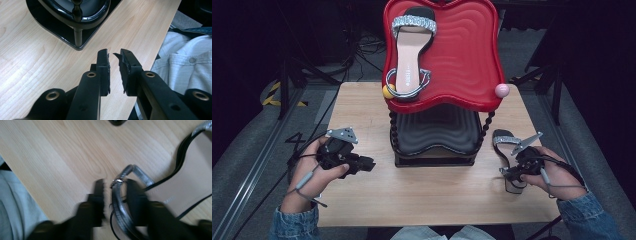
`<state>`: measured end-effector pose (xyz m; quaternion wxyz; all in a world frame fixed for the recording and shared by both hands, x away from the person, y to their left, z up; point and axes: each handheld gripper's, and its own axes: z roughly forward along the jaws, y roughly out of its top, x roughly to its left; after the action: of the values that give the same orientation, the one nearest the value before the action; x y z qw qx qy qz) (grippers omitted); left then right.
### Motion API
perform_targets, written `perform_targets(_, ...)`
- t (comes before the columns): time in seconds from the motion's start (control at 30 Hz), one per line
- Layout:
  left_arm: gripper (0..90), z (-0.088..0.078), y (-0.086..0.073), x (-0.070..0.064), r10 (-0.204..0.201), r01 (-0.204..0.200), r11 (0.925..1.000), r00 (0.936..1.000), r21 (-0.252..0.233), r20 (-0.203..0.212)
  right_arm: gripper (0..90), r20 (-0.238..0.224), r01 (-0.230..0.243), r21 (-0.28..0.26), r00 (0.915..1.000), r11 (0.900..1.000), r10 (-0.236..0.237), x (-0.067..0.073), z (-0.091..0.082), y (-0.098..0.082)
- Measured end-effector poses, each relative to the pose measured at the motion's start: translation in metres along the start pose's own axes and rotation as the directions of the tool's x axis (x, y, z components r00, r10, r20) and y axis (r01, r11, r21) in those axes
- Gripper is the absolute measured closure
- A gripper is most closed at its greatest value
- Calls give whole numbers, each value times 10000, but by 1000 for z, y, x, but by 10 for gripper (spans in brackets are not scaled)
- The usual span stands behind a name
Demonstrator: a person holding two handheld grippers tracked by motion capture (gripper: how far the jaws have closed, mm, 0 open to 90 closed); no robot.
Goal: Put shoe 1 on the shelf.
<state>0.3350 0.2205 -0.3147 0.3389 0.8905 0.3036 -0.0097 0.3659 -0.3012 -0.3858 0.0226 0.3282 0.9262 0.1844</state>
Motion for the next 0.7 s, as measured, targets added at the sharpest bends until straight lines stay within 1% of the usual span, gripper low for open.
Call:
perform_targets(0.1, 783, 1, 0, 2, 13, -13, 10000, 10000, 32, 22, 825, -16, -175, 98, 9998, 9998, 175, 1, -7, -2)
perform_targets(0.13, 783, 2, 0, 2, -48, 48, 10000, 10000, 37, 59, 831, 74, -234, 110, 9997, 9997, 233, 2, -11, -4)
perform_targets(0.2, 783, 3, 1, 3, -26, 26, 10000, 10000, 56, 77, 837, 130, -341, 48, 9993, 9994, 340, 2, -17, -7)
perform_targets(0.23, 783, 3, 1, 3, -26, 26, 10000, 10000, 56, 77, 837, 130, -341, 48, 9993, 9994, 340, 2, -17, -7)
perform_targets(0.27, 783, 4, 1, 4, -2, 1, 10000, 10000, 87, 82, 845, 169, -442, 7, 9989, 9990, 442, 2, -22, -10)
perform_targets(0.33, 783, 6, 3, 5, -52, 50, 9999, 9998, 98, 174, 849, 407, -707, -96, 9966, 9975, 710, 1, -34, -19)
perform_targets(0.37, 783, 6, 3, 5, -52, 50, 9999, 9998, 98, 174, 849, 407, -707, -96, 9966, 9975, 710, 1, -34, -19)
perform_targets(0.43, 784, 7, 5, 6, 22, -24, 9999, 9998, 112, 175, 850, 307, -1048, -205, 9940, 9943, 1054, -2, -42, -28)
perform_targets(0.5, 784, 8, 6, 7, 16, -18, 9999, 9998, 140, 195, 850, 251, -1234, -269, 9920, 9920, 1241, -5, -48, -36)
perform_targets(0.53, 783, 9, 6, 7, -60, 58, 9999, 9997, 92, 229, 850, 319, -1300, -299, 9909, 9911, 1309, -6, -50, -39)
perform_targets(0.6, 783, 9, 7, 9, 3, -6, 9999, 9997, 125, 230, 850, 376, -1391, -299, 9894, 9898, 1402, -8, -53, -43)
perform_targets(0.7, 783, 10, 7, 10, -6, 3, 9999, 9997, 110, 245, 849, 493, -1867, -429, 9808, 9815, 1887, -17, -60, -58)
